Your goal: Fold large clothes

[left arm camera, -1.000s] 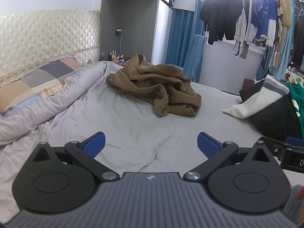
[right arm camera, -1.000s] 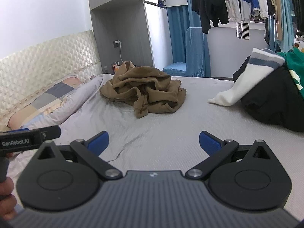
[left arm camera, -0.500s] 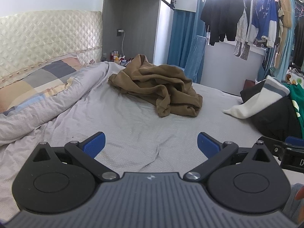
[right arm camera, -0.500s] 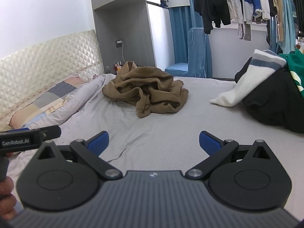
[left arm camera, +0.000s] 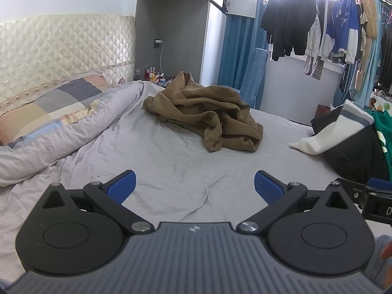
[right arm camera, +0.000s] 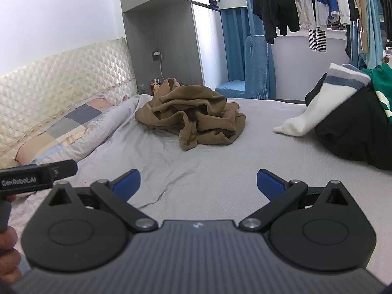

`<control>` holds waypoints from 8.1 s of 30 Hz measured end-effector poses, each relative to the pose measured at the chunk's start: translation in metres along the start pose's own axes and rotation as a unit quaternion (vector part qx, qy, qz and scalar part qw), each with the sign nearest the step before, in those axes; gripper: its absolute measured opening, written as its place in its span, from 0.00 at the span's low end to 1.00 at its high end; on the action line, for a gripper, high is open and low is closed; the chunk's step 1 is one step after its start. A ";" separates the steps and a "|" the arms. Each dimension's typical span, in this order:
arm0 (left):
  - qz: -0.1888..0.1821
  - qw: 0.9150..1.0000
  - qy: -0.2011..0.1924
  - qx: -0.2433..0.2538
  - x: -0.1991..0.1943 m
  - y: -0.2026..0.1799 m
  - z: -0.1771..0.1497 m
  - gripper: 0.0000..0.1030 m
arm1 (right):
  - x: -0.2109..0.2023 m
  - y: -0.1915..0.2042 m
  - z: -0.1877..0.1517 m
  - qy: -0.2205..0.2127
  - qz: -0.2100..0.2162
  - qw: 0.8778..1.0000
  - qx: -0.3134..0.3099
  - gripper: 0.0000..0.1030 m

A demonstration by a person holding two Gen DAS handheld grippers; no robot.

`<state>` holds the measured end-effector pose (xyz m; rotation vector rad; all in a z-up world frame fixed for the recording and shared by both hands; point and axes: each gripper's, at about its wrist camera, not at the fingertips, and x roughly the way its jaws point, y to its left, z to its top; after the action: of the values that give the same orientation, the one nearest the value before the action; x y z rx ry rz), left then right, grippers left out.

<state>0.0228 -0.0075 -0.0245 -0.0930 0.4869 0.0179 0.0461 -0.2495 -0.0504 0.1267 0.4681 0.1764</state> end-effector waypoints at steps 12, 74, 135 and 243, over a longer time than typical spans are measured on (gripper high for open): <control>-0.001 1.000 0.005 -0.009 -0.004 0.010 -0.002 1.00 | -0.001 0.007 -0.003 0.004 0.016 1.000 -0.008 1.00; -0.039 0.992 0.050 -0.107 0.495 0.104 0.136 1.00 | 0.479 -0.009 0.131 0.079 0.117 0.935 0.324 0.98; -0.016 0.996 0.034 -0.075 0.062 0.070 -0.041 1.00 | 0.109 0.022 -0.050 0.179 0.125 0.966 0.135 0.31; -0.025 0.957 0.136 -0.256 0.239 0.150 0.037 0.72 | 0.253 -0.027 0.020 0.236 0.168 0.944 0.160 0.82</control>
<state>0.2454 0.1439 -0.1166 -0.6233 0.7477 0.0832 0.2812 -0.2274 -0.1472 0.4919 0.9539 0.4720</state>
